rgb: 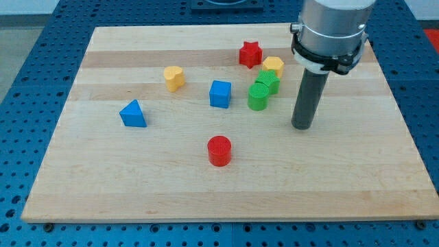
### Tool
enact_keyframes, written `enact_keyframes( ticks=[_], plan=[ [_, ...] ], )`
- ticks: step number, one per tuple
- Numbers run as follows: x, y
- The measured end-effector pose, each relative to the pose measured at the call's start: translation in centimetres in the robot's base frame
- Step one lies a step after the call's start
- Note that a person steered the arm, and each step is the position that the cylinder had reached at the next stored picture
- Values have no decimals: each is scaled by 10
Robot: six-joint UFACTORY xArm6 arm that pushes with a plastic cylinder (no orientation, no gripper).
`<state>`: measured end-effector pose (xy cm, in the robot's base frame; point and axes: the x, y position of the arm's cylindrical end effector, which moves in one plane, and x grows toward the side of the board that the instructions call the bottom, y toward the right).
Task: Move your arm to the top of the blue cube
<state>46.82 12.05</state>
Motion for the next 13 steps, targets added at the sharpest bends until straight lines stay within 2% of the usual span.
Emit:
enact_keyframes(
  ticks=[2,5,8,11,13],
  plan=[
    [0,-17],
    [-5,-92],
    [-36,-169],
    [-99,-182],
    [-106,-172]
  ],
)
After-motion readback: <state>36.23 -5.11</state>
